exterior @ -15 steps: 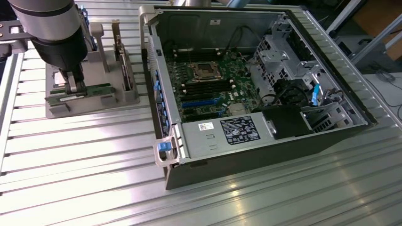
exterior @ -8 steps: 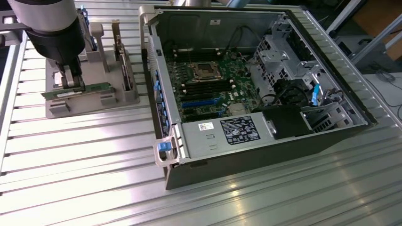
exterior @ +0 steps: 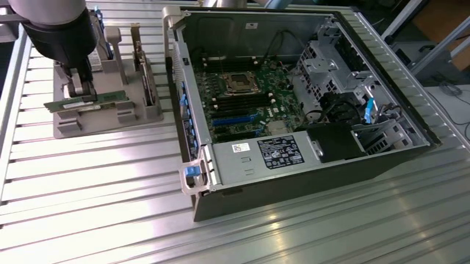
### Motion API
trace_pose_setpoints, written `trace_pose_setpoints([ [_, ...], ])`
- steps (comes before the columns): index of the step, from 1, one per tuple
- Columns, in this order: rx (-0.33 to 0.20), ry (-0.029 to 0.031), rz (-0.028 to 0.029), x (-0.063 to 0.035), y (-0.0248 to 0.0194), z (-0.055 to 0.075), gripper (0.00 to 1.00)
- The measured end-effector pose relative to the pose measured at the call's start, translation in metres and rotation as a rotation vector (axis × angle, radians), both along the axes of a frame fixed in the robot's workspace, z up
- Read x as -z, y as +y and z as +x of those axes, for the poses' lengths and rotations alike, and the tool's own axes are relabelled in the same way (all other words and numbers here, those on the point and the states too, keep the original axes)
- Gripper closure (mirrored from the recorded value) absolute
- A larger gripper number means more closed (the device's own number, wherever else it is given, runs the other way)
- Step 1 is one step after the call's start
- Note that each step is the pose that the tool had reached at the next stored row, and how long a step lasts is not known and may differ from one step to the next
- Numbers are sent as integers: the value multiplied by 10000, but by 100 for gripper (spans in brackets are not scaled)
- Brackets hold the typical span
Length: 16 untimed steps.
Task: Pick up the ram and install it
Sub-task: 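Pick up the ram and move it above insertion slot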
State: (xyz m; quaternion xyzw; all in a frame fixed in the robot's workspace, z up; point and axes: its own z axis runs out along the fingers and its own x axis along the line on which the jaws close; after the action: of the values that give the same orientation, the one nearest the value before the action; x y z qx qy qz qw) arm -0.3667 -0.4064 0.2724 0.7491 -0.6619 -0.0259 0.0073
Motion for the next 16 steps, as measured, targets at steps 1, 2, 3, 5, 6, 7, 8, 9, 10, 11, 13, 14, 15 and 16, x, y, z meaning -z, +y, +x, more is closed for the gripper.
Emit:
trace_pose_setpoints([
  [1,0,0,5,-45,0,0,87],
  [2,-1,0,9,-84,0,0,87],
  [3,0,1,11,-109,0,0,87],
  [5,0,1,12,-146,0,0,87],
  [6,0,1,12,-162,0,0,87],
  [7,0,2,11,-186,0,0,87],
  [8,0,1,12,-204,0,0,87],
  [9,0,1,12,-224,0,0,87],
  [10,0,1,12,-240,0,0,87],
  [11,0,1,12,-277,0,0,87],
  [13,0,1,13,-339,0,0,87],
  [14,0,0,13,-357,0,0,87],
  [15,0,0,13,-373,0,0,87],
  [16,0,1,12,-396,0,0,87],
])
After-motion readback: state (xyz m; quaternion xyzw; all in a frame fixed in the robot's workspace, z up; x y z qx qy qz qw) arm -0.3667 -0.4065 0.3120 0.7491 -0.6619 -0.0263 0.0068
